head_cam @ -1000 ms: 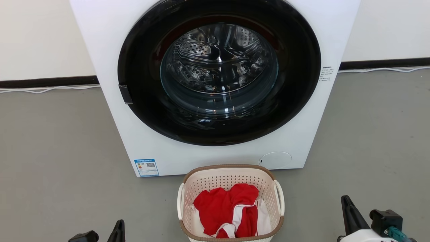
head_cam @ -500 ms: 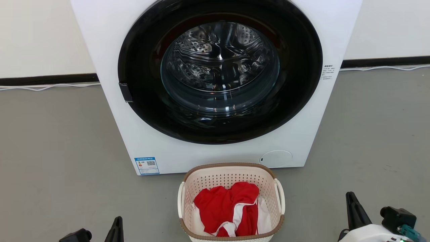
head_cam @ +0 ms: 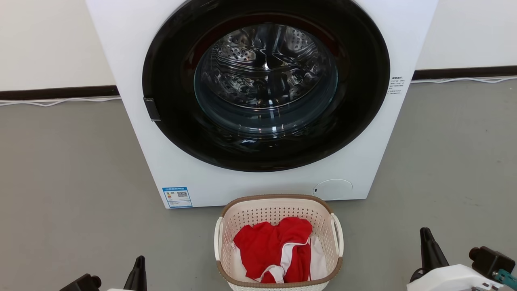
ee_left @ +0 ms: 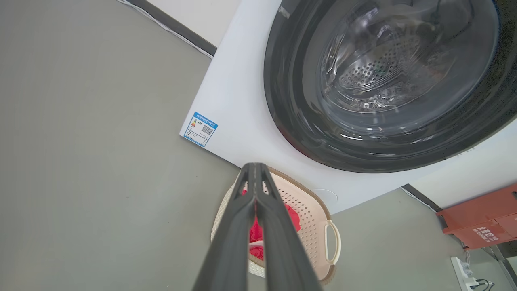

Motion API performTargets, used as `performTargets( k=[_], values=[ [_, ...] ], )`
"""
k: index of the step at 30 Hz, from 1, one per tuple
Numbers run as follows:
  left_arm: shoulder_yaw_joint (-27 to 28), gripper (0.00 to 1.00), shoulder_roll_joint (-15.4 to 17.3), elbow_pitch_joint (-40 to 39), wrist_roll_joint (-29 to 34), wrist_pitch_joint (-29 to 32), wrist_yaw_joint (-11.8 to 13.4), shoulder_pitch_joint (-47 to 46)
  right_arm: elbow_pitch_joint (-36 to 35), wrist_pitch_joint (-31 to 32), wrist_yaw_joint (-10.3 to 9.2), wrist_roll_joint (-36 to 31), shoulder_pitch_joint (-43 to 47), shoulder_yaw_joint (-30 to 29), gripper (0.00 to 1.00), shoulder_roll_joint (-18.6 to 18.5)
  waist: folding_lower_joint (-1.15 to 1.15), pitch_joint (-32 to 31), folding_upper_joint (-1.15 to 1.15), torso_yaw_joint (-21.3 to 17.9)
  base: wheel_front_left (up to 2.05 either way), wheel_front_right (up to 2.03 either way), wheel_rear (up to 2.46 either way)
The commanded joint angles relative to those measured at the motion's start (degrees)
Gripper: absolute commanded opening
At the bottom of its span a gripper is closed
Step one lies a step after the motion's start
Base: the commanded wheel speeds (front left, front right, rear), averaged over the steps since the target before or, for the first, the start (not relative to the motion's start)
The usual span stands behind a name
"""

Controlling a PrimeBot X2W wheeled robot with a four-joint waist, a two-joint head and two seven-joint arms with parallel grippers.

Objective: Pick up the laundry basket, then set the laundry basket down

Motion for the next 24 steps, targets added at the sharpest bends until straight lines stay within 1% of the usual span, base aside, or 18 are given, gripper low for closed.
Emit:
performTargets(
  k=[1, 24],
  values=[
    [0.74, 0.0, 0.64, -1.96, -1.63, 0.2, -0.53, -3.09, -2.03, 0.38, 0.13, 1.95, -2.3, 0.61, 0.0, -0.48, -0.01, 0.03, 0.0, 0.02, 0.0, 0.0, 0.0],
    [1.46, 0.0, 0.61, -5.09, -16.61, 4.25, -1.05, -4.02, -4.92, 4.35, 0.21, 20.0, -2.64, 0.96, 0.0, -0.5, -0.01, 0.66, 0.0, 0.32, 0.0, 0.0, 0.0]
  ],
)
